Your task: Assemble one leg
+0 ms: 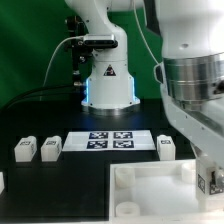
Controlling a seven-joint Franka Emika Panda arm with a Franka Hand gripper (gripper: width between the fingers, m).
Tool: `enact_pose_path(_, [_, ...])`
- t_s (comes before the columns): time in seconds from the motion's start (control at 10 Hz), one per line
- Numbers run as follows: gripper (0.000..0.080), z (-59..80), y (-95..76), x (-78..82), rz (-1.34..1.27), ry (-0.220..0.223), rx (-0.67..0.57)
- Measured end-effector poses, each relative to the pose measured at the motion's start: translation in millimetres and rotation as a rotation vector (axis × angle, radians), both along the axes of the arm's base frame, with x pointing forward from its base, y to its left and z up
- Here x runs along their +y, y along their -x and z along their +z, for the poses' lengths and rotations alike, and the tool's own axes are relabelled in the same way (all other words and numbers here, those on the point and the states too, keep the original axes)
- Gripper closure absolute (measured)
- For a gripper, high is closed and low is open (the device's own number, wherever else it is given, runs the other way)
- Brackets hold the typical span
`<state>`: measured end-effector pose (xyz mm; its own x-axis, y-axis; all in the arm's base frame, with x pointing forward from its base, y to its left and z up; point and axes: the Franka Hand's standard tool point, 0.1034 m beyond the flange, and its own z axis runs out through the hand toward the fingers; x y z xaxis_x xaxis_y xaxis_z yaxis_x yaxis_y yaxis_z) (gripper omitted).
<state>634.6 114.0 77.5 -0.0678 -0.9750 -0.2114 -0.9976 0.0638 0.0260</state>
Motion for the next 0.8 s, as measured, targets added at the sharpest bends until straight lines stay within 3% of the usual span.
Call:
enact_pose_path(0.3, [0.0509, -2.6, 2.5, 4.4, -0.223, 0.005, 0.048])
enact_pose_path(0.4, [0.0433, -3.0, 2.8, 4.8, -0.252, 0.005, 0.055])
enact_pose_path(0.5, [0.0433, -3.0, 2.9, 5.1, -0.239, 0.005, 0.053])
enact_pose_path(0.6, [0.0297, -3.1, 3.0, 5.1, -0.218, 0.005, 0.048])
enact_pose_path(0.7, [0.0297, -4.4, 3.3, 4.9, -0.142, 0.007, 0.021])
enact_pose_path(0.8, [0.0174, -7.7, 9.6, 5.7, -0.054, 0.013, 0.003])
